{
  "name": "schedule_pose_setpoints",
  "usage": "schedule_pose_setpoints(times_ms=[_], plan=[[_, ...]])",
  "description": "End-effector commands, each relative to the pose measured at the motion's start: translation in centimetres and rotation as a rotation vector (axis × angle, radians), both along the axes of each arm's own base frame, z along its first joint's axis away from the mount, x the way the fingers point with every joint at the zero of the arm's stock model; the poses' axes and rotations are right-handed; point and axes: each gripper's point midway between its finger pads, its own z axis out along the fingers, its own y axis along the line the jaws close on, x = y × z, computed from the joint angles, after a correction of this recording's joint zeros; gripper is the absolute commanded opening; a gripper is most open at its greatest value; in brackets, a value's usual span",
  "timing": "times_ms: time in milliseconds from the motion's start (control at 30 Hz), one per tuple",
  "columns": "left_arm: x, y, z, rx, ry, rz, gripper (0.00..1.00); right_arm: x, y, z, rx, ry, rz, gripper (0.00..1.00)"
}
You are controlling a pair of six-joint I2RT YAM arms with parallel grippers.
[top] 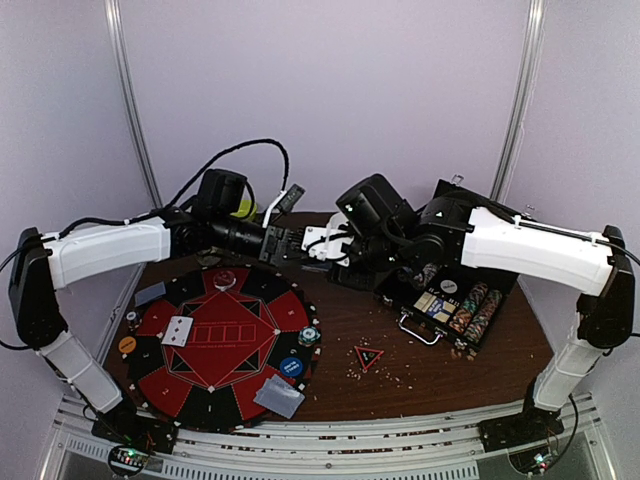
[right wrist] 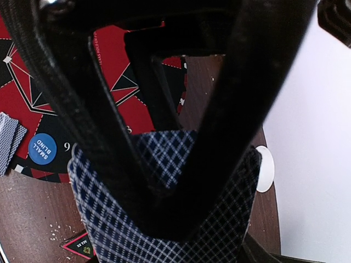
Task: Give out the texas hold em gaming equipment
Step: Pass from the left arm to the right
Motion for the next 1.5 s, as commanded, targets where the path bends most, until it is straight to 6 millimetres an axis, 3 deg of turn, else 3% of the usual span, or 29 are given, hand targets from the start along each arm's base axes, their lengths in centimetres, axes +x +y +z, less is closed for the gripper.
schedule_pose_setpoints(times_ms=[0,100,433,633,700,733,833,967,1300,1467], plan=[[1.6,1.0,0.3,0.13,-0.121,0.054,0.4,0.5,0.0,1.2,0.021,-0.043,-0.022,0.52],[2.5,2.1,0.2,0.163,-0.116,0.094,0.37,0.5,-0.1,1.3,0.021,-0.045,-0.023,0.52],[2.0,2.8,1.4,0.142,-0.124,0.094,0.38,0.6,-0.3,1.2,0.016,-0.051,-0.029,0.51],[2.4,1.9,2.7,0.098,-0.106,0.091,0.6,0.6,-0.2,1.0,0.012,-0.049,-0.03,0.51],[2.7,1.7,2.8,0.095,-0.107,0.092,0.62,0.6,-0.1,1.0,0.012,-0.048,-0.029,0.51],[2.7,1.4,2.6,0.095,-0.101,0.087,0.61,0.6,-0.2,1.0,0.012,-0.049,-0.029,0.51],[2.8,1.3,2.3,0.104,-0.086,0.085,0.46,0.7,-0.2,1.0,0.01,-0.05,-0.029,0.51],[3.1,2.1,2.5,0.151,-0.128,0.124,0.33,0.6,-0.3,1.0,0.009,-0.052,-0.03,0.5],[2.9,3.3,3.1,0.184,-0.149,0.141,0.3,0.7,-0.4,0.9,0.005,-0.055,-0.035,0.5],[2.5,3.0,3.8,0.156,-0.128,0.118,0.38,0.6,-0.5,0.9,0.003,-0.057,-0.034,0.5]])
